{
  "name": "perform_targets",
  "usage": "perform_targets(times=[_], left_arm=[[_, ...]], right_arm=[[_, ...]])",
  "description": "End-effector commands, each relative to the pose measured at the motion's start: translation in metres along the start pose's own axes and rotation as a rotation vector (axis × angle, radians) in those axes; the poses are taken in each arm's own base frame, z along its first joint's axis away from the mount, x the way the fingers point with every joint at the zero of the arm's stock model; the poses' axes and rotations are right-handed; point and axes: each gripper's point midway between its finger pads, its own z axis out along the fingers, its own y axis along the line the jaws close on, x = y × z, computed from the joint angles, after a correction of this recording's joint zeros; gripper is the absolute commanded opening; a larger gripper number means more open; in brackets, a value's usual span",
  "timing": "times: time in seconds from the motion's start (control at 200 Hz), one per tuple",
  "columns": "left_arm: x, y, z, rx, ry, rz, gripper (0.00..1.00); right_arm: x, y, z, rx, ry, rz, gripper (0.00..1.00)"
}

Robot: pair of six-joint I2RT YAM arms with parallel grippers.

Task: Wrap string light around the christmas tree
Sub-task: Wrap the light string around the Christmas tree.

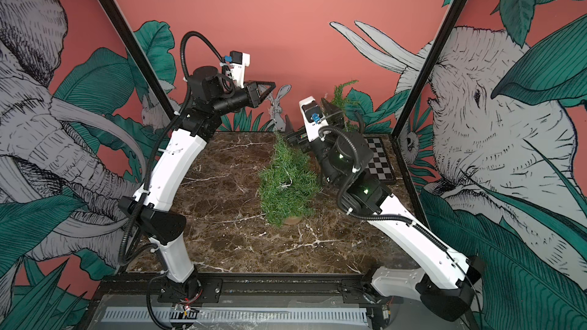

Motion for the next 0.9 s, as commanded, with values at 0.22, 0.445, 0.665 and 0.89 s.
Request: perform_targets(times=[0.22, 0.445, 0.665, 0.89], left_arm=[[-0.013, -0.034, -0.005, 0.137, 0.002, 0.016, 0.0], [-0.012, -0.037, -0.001, 0.165, 0.007, -0.026, 0.0], [-0.012, -0.048, 0.0, 0.207, 0.015, -0.034, 0.0], [-0.01, -0.049, 0.003, 0.22, 0.023, -0.04, 0.0]], right_arm=[[0.03, 0.002, 0.058, -0.287, 0.07, 0.315, 0.99], [0.073, 0.004, 0.09, -0.305, 0.167, 0.354, 0.99], [0.091, 0.024, 0.098, -0.402, 0.206, 0.379, 0.97], [0.11, 0.03, 0.111, -0.404, 0.239, 0.419, 0.98]])
